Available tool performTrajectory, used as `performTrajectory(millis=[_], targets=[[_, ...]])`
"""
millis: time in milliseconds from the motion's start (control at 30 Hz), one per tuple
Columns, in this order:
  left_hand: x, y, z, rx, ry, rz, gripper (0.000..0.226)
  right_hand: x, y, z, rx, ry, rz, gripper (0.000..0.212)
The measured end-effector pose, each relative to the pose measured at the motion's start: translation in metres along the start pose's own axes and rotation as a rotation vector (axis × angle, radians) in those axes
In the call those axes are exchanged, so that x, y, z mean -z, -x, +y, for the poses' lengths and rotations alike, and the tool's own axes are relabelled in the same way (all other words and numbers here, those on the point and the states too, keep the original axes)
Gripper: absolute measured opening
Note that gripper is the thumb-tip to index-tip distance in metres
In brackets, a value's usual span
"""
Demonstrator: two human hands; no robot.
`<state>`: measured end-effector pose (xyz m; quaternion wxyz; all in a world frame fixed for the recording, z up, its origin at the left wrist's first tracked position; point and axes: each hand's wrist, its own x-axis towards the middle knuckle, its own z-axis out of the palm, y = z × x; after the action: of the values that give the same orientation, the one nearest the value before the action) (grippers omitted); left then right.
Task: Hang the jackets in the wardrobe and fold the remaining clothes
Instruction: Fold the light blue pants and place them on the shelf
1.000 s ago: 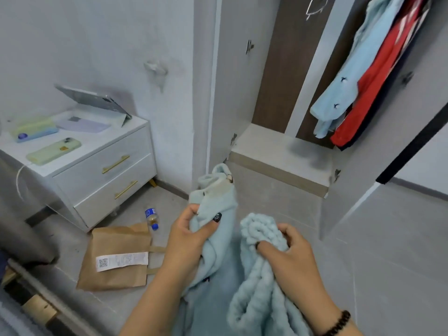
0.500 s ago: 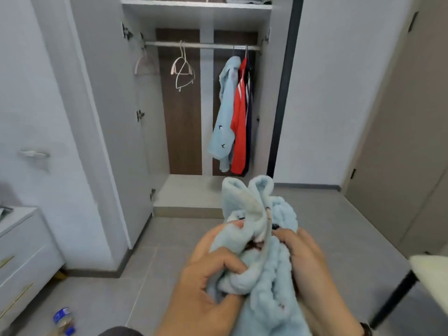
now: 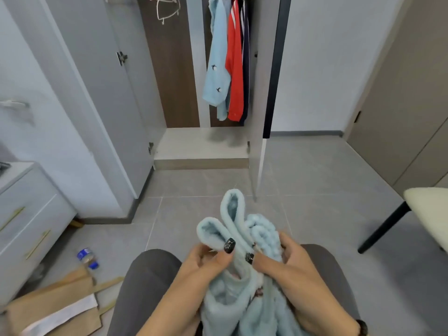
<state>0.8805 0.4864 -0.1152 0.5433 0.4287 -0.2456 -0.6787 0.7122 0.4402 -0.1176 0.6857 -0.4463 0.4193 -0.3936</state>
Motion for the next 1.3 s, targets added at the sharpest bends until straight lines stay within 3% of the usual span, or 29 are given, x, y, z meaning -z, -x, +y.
performTrajectory(millis=[100, 300, 467, 733, 833, 900, 1100, 1200, 1300], targets=[[0.008, 0.002, 0.008, 0.114, -0.185, -0.104, 0.056, -0.009, 0.002, 0.011, -0.004, 0.073, -0.031, 0.042], [0.016, 0.001, 0.0, 0.097, -0.365, 0.189, 0.02, -0.007, -0.003, 0.025, -0.057, 0.095, 0.005, 0.038], [0.025, -0.002, 0.016, 0.094, -0.421, 0.303, 0.022, 0.0, -0.002, 0.021, -0.07, 0.095, -0.02, 0.043], [0.021, -0.007, 0.031, -0.174, -0.613, 0.341, 0.027, -0.002, 0.001, 0.009, 0.027, 0.126, -0.119, 0.043], [0.018, -0.006, 0.029, -0.217, -0.72, 0.269, 0.024, -0.008, 0.002, 0.013, 0.059, 0.133, -0.106, 0.043], [0.017, -0.003, 0.024, -0.147, -0.706, 0.159, 0.015, -0.013, 0.003, 0.017, 0.068, 0.118, -0.106, 0.043], [0.02, 0.01, 0.021, 0.103, -0.737, -0.141, 0.085, -0.012, 0.001, 0.025, 0.032, 0.062, -0.124, 0.034], [0.017, 0.011, 0.017, 0.096, -0.926, -0.071, 0.108, -0.013, 0.0, 0.029, 0.01, 0.06, -0.138, 0.029], [0.015, 0.008, 0.01, 0.009, -0.986, 0.039, 0.096, -0.013, -0.001, 0.03, -0.003, 0.053, -0.138, 0.032]])
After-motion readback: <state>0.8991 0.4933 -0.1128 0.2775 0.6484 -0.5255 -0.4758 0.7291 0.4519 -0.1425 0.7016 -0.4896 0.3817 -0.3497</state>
